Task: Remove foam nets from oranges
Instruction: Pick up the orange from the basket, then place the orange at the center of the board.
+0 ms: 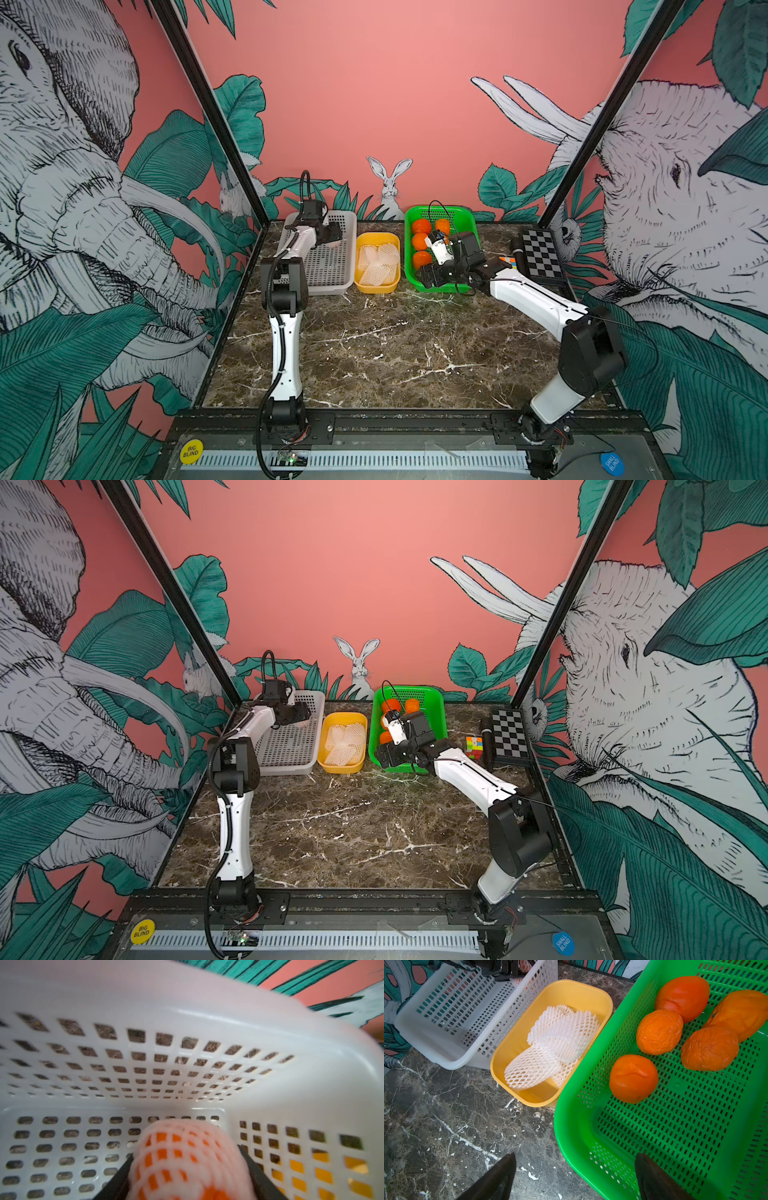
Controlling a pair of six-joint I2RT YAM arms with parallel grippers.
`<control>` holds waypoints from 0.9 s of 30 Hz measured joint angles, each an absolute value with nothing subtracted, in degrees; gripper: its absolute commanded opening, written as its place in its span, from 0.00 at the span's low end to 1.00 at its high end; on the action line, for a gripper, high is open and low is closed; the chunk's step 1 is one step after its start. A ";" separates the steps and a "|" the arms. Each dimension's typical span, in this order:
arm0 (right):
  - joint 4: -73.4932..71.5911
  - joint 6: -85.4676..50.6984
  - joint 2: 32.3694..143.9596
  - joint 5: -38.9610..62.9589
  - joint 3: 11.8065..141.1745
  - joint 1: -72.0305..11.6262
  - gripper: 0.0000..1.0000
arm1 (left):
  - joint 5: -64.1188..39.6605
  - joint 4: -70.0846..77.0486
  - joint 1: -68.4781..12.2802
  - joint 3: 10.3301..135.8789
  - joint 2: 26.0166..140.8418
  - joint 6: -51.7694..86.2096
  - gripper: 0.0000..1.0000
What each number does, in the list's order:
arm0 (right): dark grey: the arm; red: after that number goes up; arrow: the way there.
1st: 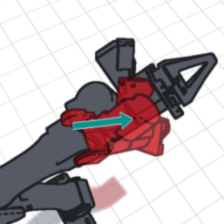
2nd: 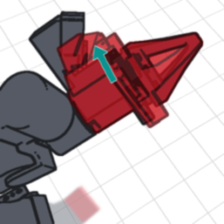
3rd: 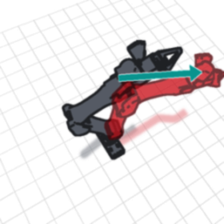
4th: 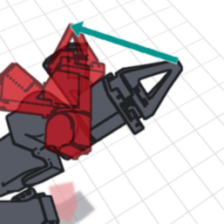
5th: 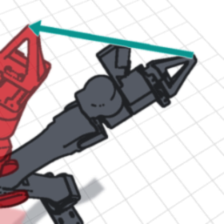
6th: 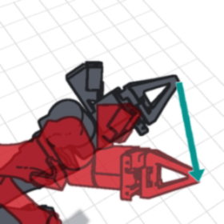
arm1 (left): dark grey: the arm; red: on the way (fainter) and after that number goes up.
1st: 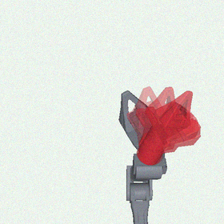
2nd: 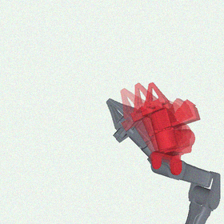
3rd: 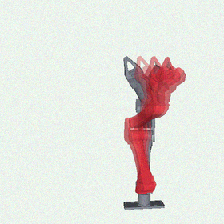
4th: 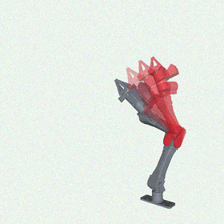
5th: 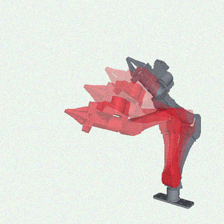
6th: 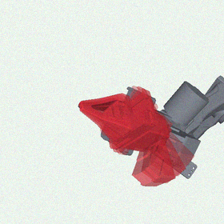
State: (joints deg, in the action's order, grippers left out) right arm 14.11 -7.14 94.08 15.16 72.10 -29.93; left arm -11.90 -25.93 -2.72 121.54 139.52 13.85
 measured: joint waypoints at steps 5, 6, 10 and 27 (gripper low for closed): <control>13.45 -5.91 93.01 16.53 71.92 -29.95 0.90 | -14.70 -25.76 -2.87 114.19 130.80 16.05 0.49; 13.06 -5.67 92.18 16.82 71.55 -29.95 0.90 | -15.20 -25.28 -2.98 111.94 128.33 16.45 0.49; 10.66 -4.80 86.28 18.31 67.66 -30.02 0.89 | -16.73 -24.14 -4.34 99.81 115.26 17.34 0.48; -0.05 -3.38 59.37 20.88 31.62 -39.07 0.87 | -23.86 -15.22 -30.17 46.41 72.77 13.76 0.48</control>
